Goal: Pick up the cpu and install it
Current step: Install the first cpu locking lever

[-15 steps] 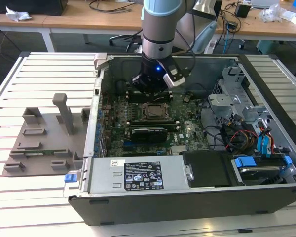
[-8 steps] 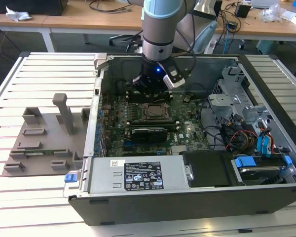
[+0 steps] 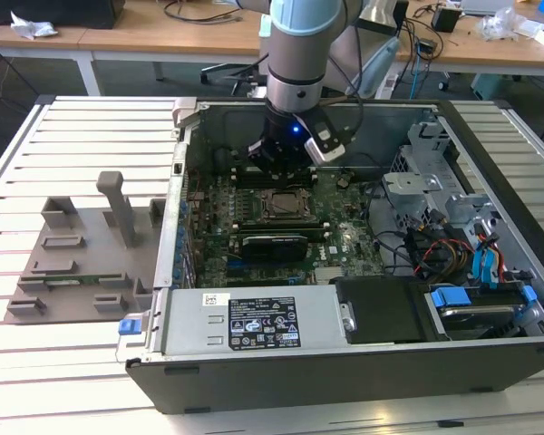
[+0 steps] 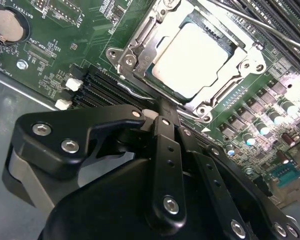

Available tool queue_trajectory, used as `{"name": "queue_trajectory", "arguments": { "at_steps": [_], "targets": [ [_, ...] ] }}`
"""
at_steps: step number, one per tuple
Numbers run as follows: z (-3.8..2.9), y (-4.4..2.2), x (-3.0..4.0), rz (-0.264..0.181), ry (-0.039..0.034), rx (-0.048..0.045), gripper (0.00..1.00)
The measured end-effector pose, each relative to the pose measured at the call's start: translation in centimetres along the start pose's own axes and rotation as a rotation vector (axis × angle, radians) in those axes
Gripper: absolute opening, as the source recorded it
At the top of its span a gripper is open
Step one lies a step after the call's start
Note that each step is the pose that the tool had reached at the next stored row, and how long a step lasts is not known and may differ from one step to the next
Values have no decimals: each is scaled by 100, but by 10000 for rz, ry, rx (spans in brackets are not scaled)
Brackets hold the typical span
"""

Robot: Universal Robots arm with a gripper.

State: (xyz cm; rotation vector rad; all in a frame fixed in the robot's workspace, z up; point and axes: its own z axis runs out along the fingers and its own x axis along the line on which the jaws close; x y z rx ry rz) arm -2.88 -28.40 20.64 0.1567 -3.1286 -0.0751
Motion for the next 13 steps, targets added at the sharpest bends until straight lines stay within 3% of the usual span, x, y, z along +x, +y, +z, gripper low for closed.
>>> {"name": "queue_trajectory", "arguments": {
  "at_steps": [13],
  "targets": [
    [25,40,-101,-2,1,16,11]
  ]
}}
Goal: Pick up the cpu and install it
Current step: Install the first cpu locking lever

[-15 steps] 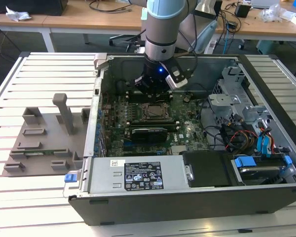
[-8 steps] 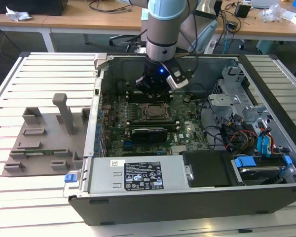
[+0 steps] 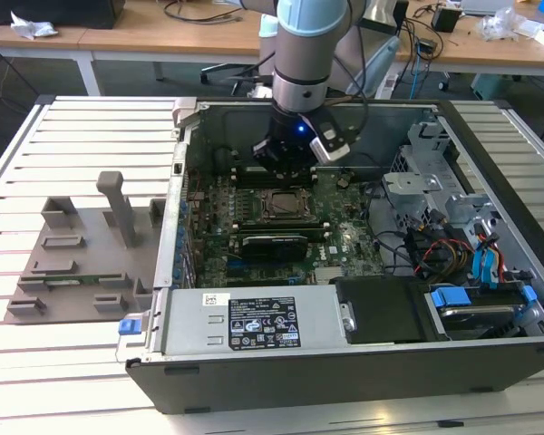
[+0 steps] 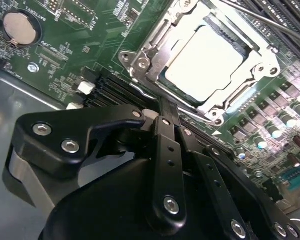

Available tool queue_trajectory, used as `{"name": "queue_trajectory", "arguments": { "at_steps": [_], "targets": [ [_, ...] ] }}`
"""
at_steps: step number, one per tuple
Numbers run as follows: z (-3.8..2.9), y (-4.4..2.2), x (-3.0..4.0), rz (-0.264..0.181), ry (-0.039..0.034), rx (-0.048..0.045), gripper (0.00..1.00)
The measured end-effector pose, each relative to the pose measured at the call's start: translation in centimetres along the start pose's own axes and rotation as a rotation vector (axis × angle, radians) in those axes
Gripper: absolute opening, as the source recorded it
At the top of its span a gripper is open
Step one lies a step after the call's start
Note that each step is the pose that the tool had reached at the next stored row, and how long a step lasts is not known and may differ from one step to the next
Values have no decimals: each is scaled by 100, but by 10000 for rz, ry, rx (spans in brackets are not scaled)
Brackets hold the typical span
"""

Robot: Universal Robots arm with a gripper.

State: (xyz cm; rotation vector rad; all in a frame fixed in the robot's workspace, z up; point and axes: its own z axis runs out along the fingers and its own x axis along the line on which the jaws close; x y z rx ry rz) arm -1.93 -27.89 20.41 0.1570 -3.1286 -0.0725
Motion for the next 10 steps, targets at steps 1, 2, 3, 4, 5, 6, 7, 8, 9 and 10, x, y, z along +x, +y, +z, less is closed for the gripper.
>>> {"name": "queue_trajectory", "arguments": {
  "at_steps": [1,2,3,4,5,6,7,8,9,10],
  "targets": [
    [1,2,-10,0,0,2,11],
    [3,4,-22,0,1,4,11],
    [3,4,-31,1,1,8,11],
    [3,2,-46,1,2,13,11],
    [4,1,-59,1,1,17,11],
    [4,0,-71,2,1,23,11],
    [6,-1,-88,0,2,40,11],
    [5,-3,-98,0,5,56,11],
    [5,-4,-110,0,7,77,11],
    [6,-4,-115,1,9,94,11]
  ]
}}
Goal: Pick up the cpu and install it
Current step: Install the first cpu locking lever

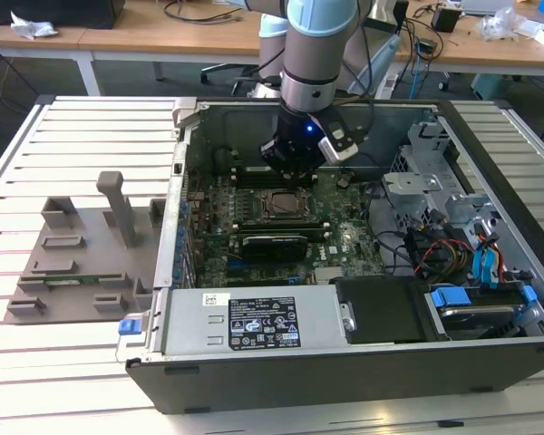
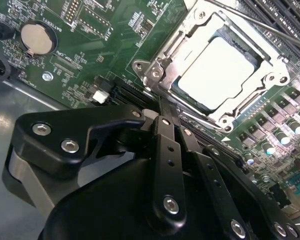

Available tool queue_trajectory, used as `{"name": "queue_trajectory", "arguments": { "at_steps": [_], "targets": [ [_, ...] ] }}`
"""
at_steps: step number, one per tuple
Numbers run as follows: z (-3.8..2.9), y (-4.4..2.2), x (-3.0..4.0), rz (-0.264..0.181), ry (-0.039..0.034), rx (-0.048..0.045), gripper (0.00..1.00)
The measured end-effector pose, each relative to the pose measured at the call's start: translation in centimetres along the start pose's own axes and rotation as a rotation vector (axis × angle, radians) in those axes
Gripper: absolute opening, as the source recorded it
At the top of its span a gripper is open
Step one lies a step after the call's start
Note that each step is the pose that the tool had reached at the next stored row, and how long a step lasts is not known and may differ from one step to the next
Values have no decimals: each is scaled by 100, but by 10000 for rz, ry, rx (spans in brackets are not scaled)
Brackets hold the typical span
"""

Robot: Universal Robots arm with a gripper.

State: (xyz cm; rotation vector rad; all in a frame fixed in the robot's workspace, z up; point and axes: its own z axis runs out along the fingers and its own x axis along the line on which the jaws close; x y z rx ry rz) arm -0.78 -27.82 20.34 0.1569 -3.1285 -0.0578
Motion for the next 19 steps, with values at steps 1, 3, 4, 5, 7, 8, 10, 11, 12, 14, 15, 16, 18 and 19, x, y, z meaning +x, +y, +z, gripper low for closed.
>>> {"name": "queue_trajectory", "arguments": {
  "at_steps": [1,3,4,5,7,8,10,11,12,14,15,16,18,19],
  "targets": [
    [0,0,-4,0,2,27,11],
    [0,-1,-5,1,5,45,11],
    [0,-1,-5,1,5,46,11],
    [-1,-1,-4,1,2,47,11],
    [-2,3,20,-2,-27,46,11],
    [-2,4,42,-4,-39,49,11],
    [-2,12,118,-3,-77,54,11],
    [-3,13,131,-1,-92,55,11],
    [-12,13,134,-2,-101,58,11],
    [-40,15,138,-4,-118,58,11],
    [-48,20,145,-5,-132,57,11],
    [-48,29,150,-4,-132,60,11],
    [-47,47,153,-4,-132,59,11],
    [-47,51,154,-4,-130,60,11]
  ]
}}
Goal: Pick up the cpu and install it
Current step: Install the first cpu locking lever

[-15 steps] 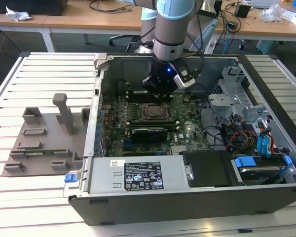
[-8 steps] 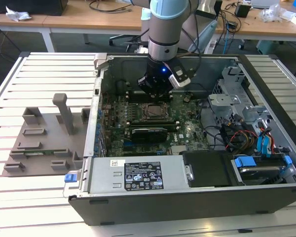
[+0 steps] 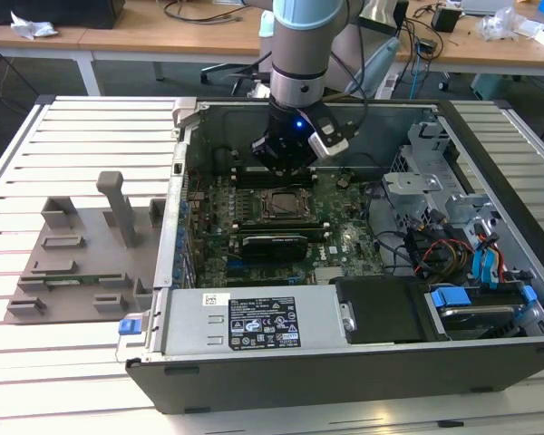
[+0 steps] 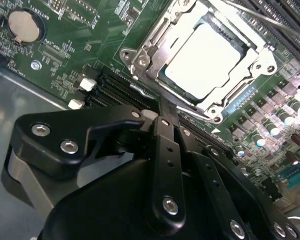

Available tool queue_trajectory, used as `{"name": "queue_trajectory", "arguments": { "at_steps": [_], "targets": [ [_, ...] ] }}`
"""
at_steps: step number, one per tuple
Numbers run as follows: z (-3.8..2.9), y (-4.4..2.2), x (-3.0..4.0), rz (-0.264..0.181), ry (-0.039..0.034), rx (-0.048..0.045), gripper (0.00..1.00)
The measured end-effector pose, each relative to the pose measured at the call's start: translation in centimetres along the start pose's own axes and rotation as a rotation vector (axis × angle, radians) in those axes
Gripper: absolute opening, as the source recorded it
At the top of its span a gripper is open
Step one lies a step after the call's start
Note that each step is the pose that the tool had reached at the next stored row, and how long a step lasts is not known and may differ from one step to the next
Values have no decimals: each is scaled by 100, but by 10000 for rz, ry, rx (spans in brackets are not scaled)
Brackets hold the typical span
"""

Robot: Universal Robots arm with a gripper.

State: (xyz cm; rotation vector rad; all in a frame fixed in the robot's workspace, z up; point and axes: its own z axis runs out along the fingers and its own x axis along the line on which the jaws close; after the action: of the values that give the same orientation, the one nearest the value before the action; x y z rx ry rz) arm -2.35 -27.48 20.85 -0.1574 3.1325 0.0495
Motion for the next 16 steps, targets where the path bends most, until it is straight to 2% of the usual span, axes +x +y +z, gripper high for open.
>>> {"name": "queue_trajectory", "arguments": {
  "at_steps": [10,16],
  "targets": [
    [16,-18,-44,1,14,2,11],
    [56,-24,-47,0,19,62,11]
  ]
}}
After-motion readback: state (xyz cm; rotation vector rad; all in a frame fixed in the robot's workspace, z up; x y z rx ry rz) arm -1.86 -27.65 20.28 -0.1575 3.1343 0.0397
